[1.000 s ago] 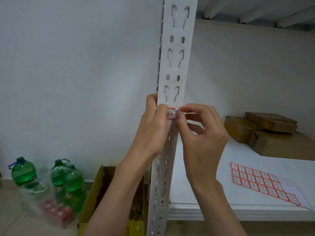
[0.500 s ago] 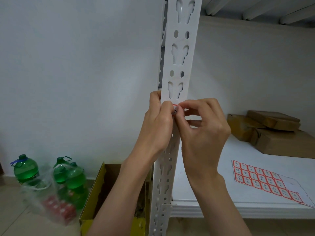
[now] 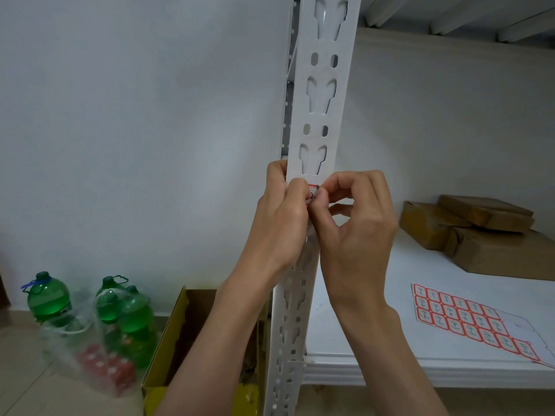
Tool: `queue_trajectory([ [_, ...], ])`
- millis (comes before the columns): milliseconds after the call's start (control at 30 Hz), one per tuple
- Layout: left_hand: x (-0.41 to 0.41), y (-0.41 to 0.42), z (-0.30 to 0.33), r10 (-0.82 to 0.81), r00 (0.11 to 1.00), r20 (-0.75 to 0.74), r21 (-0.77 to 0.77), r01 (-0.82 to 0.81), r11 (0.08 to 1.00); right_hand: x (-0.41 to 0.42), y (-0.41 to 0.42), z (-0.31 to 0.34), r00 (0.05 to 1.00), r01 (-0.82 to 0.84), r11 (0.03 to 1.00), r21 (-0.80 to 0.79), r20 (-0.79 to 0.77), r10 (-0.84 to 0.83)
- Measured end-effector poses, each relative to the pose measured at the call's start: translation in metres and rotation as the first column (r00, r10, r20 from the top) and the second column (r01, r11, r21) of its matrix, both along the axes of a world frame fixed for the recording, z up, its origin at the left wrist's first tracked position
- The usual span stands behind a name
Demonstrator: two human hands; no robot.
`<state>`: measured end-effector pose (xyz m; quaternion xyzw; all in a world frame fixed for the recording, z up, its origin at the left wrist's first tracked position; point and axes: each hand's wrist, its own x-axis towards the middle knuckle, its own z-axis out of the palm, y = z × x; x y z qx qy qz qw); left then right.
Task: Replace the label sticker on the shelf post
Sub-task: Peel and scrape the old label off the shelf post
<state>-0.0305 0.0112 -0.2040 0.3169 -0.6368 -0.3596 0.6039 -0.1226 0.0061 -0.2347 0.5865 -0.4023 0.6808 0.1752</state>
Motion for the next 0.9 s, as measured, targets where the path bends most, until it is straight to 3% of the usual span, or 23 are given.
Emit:
queue_trajectory([
  [533,0.0,0.005,0.002,0.018,0.999,0.034,0.007,-0.018,1.0,-0.005,0.008,0.004,0.983,-0.146,0.989,-0.002,0.116,0.145],
  [900,0.002,0.004,0.001,0.052,0.997,0.054,0.005,-0.052,0.999,-0.008,0.011,0.002,0.911,-0.296,0.955,0.02,0.306,0.275],
])
